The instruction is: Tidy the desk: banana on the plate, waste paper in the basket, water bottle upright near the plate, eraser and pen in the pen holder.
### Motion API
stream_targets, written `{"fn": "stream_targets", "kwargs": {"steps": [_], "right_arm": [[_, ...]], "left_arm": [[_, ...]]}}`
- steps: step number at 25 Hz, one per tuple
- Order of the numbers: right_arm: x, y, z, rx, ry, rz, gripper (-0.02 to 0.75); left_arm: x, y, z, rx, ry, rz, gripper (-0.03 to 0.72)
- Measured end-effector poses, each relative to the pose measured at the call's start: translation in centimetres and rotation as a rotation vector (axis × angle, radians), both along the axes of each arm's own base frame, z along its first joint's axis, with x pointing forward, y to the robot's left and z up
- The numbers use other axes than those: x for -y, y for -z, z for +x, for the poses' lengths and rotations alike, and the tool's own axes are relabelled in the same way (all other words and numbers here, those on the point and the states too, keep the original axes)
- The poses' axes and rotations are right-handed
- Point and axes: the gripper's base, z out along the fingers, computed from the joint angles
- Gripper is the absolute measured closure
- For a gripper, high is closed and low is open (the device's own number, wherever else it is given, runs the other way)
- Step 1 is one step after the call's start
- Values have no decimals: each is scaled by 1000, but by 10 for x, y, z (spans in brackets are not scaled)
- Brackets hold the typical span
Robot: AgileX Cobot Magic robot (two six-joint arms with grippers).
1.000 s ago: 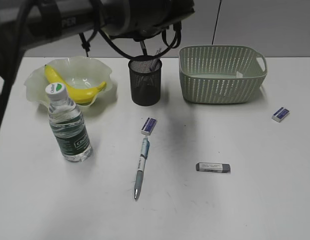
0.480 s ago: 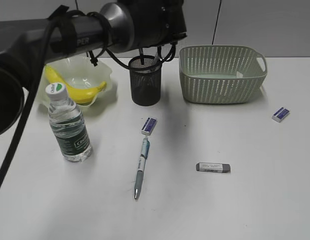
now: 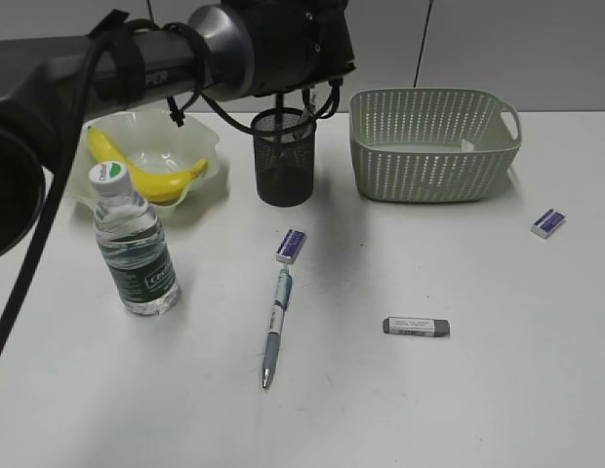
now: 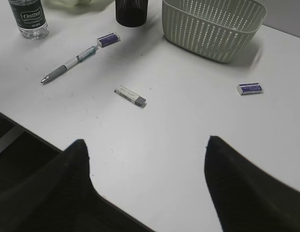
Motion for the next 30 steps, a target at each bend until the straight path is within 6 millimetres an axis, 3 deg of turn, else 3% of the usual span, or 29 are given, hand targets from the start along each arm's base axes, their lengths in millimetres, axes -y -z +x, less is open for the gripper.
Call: {"fn": "stream_targets", "kwargs": {"steps": [4, 10, 13, 19, 30], "right_arm": [[0, 0, 0, 0, 0, 0, 155], [0, 0, 0, 0, 0, 0, 155], [0, 0, 0, 0, 0, 0, 155], [0, 0, 0, 0, 0, 0, 155], [0, 0, 0, 0, 0, 0, 155]], "left_arm": [[0, 0, 0, 0, 2, 0, 375], [0, -6, -2, -6, 24, 52, 347], [-3, -31, -11, 3, 33, 89, 347], [-14, -109, -38, 26, 146, 68, 347], [-41, -188, -79, 7, 306, 64, 358]]}}
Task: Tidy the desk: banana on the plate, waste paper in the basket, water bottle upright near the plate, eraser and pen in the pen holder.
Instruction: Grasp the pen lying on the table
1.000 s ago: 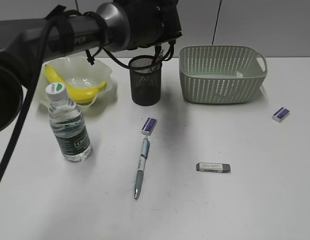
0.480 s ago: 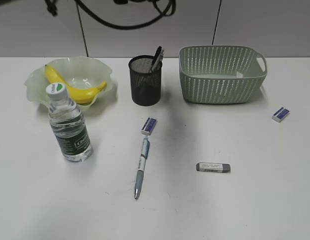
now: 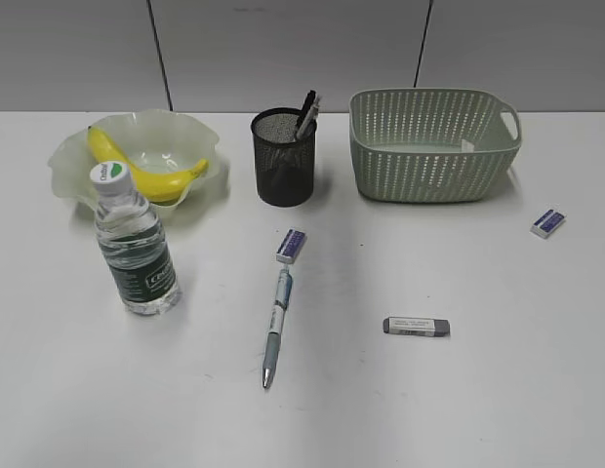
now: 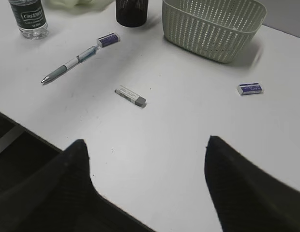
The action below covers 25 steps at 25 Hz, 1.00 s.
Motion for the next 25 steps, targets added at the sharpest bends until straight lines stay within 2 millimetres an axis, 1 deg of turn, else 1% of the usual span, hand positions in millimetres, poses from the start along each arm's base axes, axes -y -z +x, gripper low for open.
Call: {"fn": "stream_targets", "kwargs": {"steps": [3, 6, 11, 14, 17, 22, 25], "right_arm": [[0, 0, 0, 0, 0, 0, 155], [0, 0, 0, 0, 0, 0, 155], [0, 0, 0, 0, 0, 0, 155], [0, 0, 0, 0, 0, 0, 155], [0, 0, 0, 0, 0, 0, 155], [0, 0, 0, 0, 0, 0, 155], [0, 0, 0, 0, 0, 0, 155]], "left_arm": [[-9, -17, -13, 9, 97, 84, 402], [-20, -25, -27, 8, 165, 169, 445], [-44, -24, -48, -42, 171, 254, 458], [-52, -26, -52, -54, 156, 262, 458], [-54, -28, -55, -58, 160, 248, 458], [-50, -25, -58, -97, 186, 196, 458], [-48, -26, -57, -79, 200, 183, 458]]}}
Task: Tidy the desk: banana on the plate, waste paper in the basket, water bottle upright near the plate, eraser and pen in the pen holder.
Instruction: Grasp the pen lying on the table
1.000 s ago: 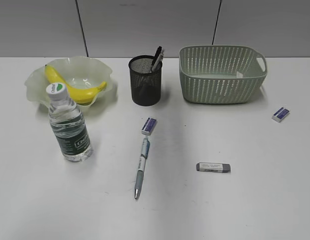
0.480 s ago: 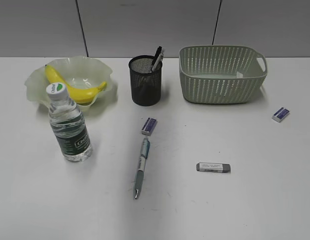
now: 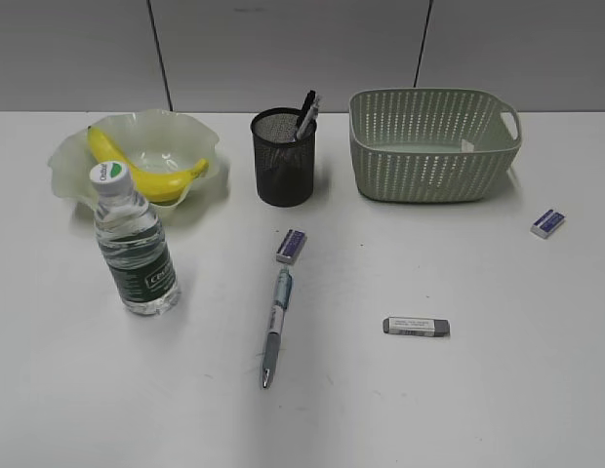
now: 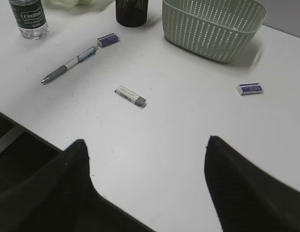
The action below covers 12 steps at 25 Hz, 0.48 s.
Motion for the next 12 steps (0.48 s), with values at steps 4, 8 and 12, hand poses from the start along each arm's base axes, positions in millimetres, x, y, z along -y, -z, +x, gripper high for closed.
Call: {"fn": "stream_targets", "kwargs": {"steps": [4, 8, 12], "right_arm": [[0, 0, 0, 0, 0, 0, 155], [0, 0, 0, 0, 0, 0, 155], [0, 0, 0, 0, 0, 0, 155]], "left_arm": [[1, 0, 0, 5, 6, -7, 458], [1, -1, 1, 15, 11, -11, 458], [-3, 2, -1, -15, 25, 85, 458]]}}
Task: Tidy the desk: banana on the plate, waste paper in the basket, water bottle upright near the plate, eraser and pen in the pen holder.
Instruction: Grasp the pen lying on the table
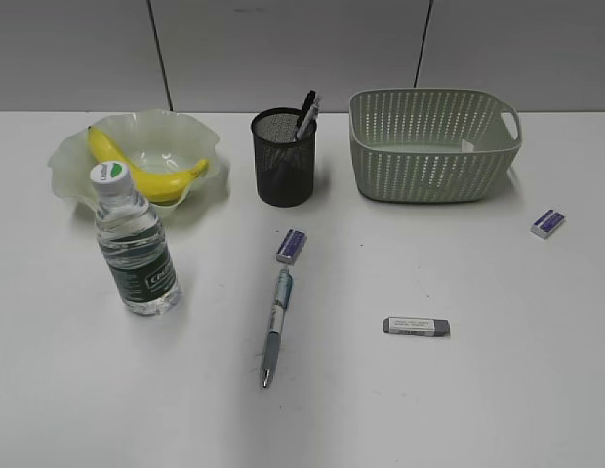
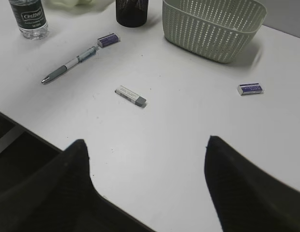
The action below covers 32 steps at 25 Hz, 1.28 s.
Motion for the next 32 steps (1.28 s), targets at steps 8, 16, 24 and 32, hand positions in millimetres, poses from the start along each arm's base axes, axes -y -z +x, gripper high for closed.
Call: {"fn": "stream_targets", "kwargs": {"steps": [8, 16, 24, 32], "right_arm": [[0, 0, 0, 0, 0, 0, 155], [0, 0, 0, 0, 0, 0, 155], [0, 0, 0, -2, -2, 2, 155], [-6, -7, 2, -13, -28, 39, 155]], "left_arm": [[-40, 7, -33, -92, 26, 95, 458], [-117, 7, -135, -3, 136, -122, 458], [-204, 57, -235, 140, 173, -281, 458], [-249, 113, -294, 248, 225, -473, 458]]}}
